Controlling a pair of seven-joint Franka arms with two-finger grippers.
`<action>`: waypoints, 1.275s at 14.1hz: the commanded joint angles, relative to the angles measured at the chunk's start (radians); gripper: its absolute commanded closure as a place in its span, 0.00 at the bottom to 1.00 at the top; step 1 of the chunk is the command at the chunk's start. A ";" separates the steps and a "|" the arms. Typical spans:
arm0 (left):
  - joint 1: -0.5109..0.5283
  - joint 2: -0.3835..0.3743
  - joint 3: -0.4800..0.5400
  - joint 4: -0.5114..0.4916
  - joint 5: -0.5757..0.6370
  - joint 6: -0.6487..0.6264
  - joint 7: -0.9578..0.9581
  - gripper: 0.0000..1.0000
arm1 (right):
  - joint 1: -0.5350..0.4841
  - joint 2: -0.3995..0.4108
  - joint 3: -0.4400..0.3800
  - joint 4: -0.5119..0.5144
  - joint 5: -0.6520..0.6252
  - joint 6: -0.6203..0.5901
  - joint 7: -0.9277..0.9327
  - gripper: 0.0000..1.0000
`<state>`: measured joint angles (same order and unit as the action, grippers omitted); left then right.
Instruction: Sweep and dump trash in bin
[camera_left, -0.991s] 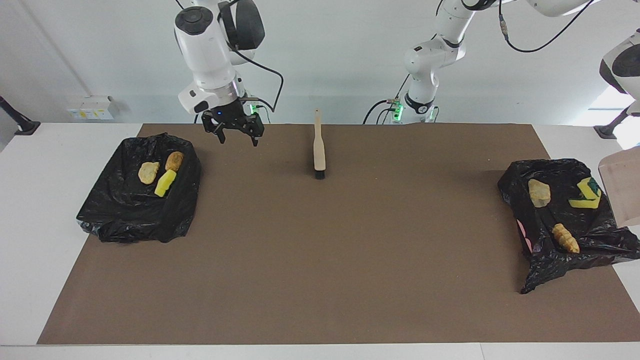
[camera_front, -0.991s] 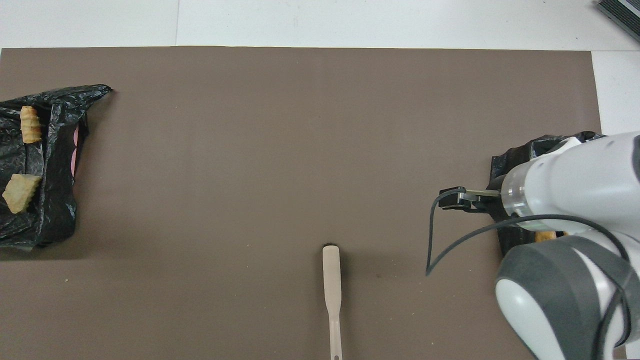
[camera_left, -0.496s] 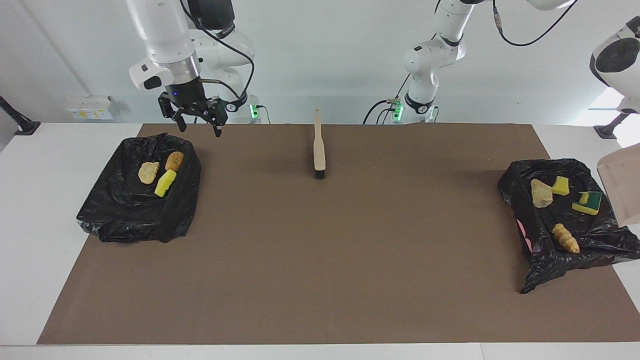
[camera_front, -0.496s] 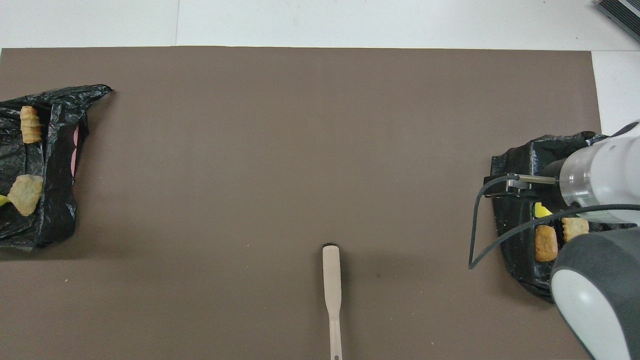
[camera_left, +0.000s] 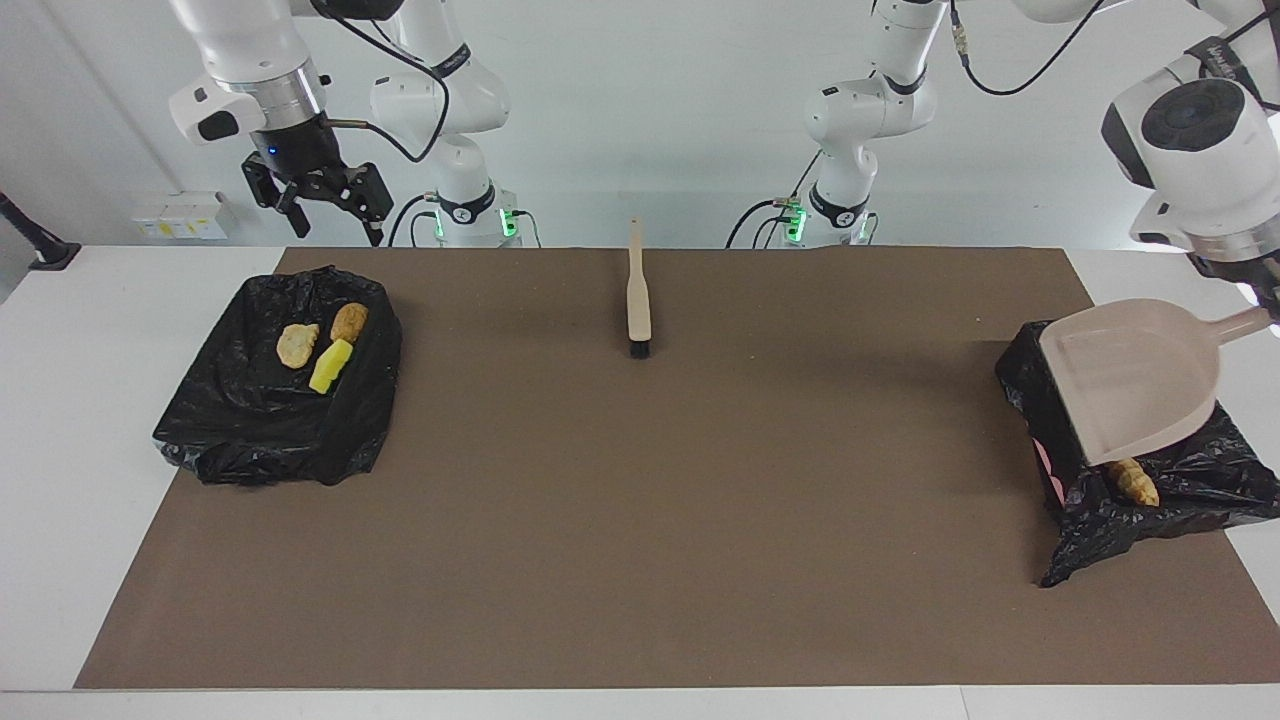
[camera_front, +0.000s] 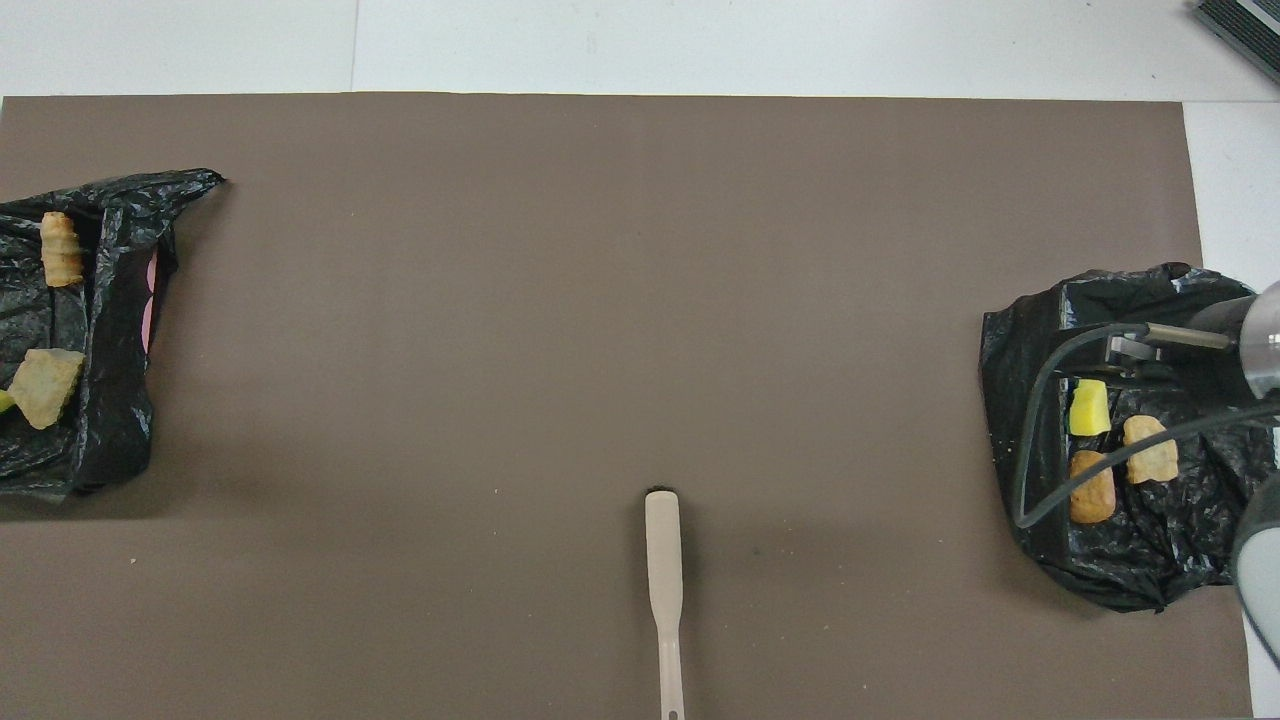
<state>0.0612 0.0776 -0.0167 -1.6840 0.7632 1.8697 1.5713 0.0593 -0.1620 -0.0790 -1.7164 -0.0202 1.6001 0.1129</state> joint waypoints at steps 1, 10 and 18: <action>-0.088 -0.022 0.018 -0.011 -0.166 -0.090 -0.010 1.00 | -0.009 0.019 -0.001 0.044 0.009 -0.041 -0.048 0.00; -0.325 -0.042 0.014 -0.125 -0.517 -0.159 -0.688 1.00 | -0.022 0.119 -0.011 0.201 0.039 -0.149 -0.070 0.00; -0.625 0.034 0.014 -0.120 -0.783 -0.143 -1.586 1.00 | -0.015 0.101 -0.008 0.179 0.040 -0.158 -0.082 0.00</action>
<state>-0.4864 0.0920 -0.0246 -1.7937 0.0223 1.6919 0.1460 0.0590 -0.0604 -0.0859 -1.5448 -0.0037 1.4591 0.0782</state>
